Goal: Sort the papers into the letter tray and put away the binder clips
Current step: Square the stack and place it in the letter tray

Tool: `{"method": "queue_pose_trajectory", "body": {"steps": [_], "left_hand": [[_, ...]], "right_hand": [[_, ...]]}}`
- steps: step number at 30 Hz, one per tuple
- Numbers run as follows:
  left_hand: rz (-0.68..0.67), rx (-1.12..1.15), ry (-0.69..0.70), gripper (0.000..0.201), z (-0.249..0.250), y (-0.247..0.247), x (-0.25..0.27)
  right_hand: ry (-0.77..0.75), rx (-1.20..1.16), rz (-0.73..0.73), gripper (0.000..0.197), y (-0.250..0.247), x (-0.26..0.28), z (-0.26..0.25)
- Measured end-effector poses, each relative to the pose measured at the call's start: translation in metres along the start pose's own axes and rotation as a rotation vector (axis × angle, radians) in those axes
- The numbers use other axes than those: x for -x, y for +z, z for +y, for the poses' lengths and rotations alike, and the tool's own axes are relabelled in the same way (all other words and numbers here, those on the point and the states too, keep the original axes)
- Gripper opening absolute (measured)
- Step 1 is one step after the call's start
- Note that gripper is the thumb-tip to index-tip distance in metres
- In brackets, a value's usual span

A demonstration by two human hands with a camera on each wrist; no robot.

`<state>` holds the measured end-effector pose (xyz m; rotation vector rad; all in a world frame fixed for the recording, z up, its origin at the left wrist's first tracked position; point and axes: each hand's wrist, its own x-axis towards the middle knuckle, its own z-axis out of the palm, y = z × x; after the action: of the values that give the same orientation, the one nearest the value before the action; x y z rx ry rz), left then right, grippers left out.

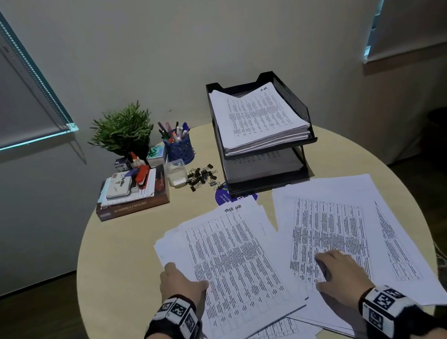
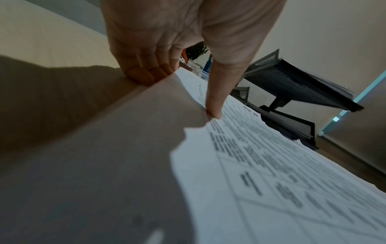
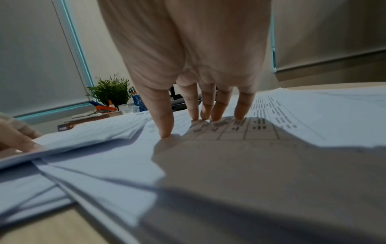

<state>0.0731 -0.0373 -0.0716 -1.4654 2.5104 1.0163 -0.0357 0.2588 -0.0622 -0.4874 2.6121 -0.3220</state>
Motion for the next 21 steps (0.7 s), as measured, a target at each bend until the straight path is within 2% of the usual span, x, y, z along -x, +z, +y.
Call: {"method": "queue_pose_trajectory", "body": {"steps": [2,4,7,9,12,14,16,17,19,21], "left_hand": [[-0.008,-0.045,0.066,0.090,0.002,0.001,0.005],[-0.031,-0.155,0.158,0.083,0.004,0.004,0.012],[-0.039,-0.334,0.258,0.072,0.009,0.010,0.024],[-0.027,-0.383,0.294,0.070,0.011,0.014,0.028],[-0.065,-0.381,0.343,0.070,0.014,0.020,0.028],[-0.104,-0.328,0.350,0.064,0.014,0.023,0.027],[-0.101,-0.247,0.317,0.057,0.013,0.022,0.022],[-0.085,-0.219,0.285,0.057,0.011,0.020,0.019],[-0.045,-0.211,0.198,0.068,0.008,0.018,0.011],[-0.019,-0.223,0.122,0.083,0.005,0.013,0.003]], "right_hand": [[-0.026,-0.097,-0.064,0.039,-0.001,-0.001,-0.006],[-0.049,-0.170,-0.055,0.003,-0.003,-0.002,-0.015],[0.002,-0.281,-0.042,0.023,0.000,-0.004,-0.022],[0.042,-0.370,-0.057,0.029,0.000,-0.005,-0.023],[0.118,-0.674,-0.103,0.032,-0.001,-0.010,-0.017],[0.179,-0.746,-0.112,0.035,-0.002,-0.011,-0.013],[0.198,-0.746,-0.093,0.029,-0.004,-0.013,-0.011],[0.191,-0.763,-0.098,0.034,-0.006,-0.013,-0.011],[0.194,-0.824,-0.088,0.040,-0.010,-0.011,-0.010],[0.181,-0.822,-0.104,0.030,-0.012,-0.011,-0.005]]}}
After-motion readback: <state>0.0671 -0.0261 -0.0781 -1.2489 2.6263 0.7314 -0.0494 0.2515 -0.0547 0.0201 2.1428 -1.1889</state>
